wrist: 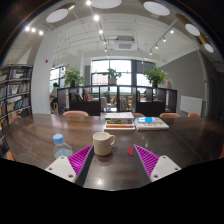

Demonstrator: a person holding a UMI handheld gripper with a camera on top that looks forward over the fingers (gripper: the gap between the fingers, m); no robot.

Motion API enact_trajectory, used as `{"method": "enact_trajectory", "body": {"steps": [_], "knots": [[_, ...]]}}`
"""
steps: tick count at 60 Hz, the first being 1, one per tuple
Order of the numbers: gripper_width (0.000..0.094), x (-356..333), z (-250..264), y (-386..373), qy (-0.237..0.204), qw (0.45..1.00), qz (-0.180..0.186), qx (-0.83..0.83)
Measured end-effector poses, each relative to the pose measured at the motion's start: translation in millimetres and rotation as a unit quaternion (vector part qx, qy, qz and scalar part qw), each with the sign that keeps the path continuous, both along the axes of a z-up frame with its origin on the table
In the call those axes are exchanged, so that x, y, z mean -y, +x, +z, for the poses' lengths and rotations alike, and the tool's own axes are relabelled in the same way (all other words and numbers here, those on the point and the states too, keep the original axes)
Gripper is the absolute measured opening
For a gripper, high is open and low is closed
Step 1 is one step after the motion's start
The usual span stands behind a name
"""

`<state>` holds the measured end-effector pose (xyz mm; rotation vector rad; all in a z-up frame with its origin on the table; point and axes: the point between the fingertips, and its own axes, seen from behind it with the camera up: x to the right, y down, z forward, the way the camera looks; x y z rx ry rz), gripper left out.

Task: Pour water

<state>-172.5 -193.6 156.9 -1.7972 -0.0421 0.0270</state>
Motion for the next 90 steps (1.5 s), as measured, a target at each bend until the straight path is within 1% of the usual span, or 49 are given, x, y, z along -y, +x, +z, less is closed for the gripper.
{"method": "enact_trajectory", "body": {"steps": [7,8,11,13,17,24,27,30,44,51,56,59,61,64,66,69,74,75,77,78,87,90], "knots": [[0.0799,15,-16,-24,-0.004,1.000,-0.003,-0.015],[0.0798,15,-8,-20,-0.004,1.000,-0.004,-0.016],[0.0797,29,-18,-35,-0.002,1.000,-0.011,-0.022],[0.0799,36,-23,-48,0.001,1.000,-0.009,-0.026],[0.0796,47,-35,-78,0.003,1.000,0.006,-0.028],[0.0799,41,-53,-134,0.013,0.999,0.035,-0.015],[0.0812,37,-55,-150,0.018,0.999,0.048,-0.008],[0.0803,29,-59,-160,0.019,0.998,0.055,-0.003],[0.0800,-14,-70,-163,0.024,0.999,0.035,0.009],[0.0789,-31,-75,-168,0.025,0.999,0.033,0.015],[0.0720,-39,-80,-173,0.024,0.999,0.040,0.018],[0.0636,-43,-84,-172,0.023,0.999,0.041,0.017],[0.0580,-44,-82,-169,0.028,0.999,0.033,0.020],[0.0451,-45,-80,-165,0.032,0.999,0.023,0.023],[0.0450,-44,-80,-168,0.033,0.999,0.029,0.021],[0.0420,-47,-80,-167,0.031,0.999,0.035,0.014],[0.0357,-47,-81,-168,0.031,0.999,0.041,-0.004],[0.0320,-47,-81,-168,0.030,0.999,0.042,-0.006],[0.0313,-47,-81,-168,0.029,0.999,0.043,-0.008],[0.0285,-48,-81,-168,0.029,0.999,0.042,-0.008],[0.0284,-50,-82,-167,0.030,0.999,0.041,-0.007],[0.0286,-53,-82,-165,0.024,0.999,0.031,-0.013]]}}
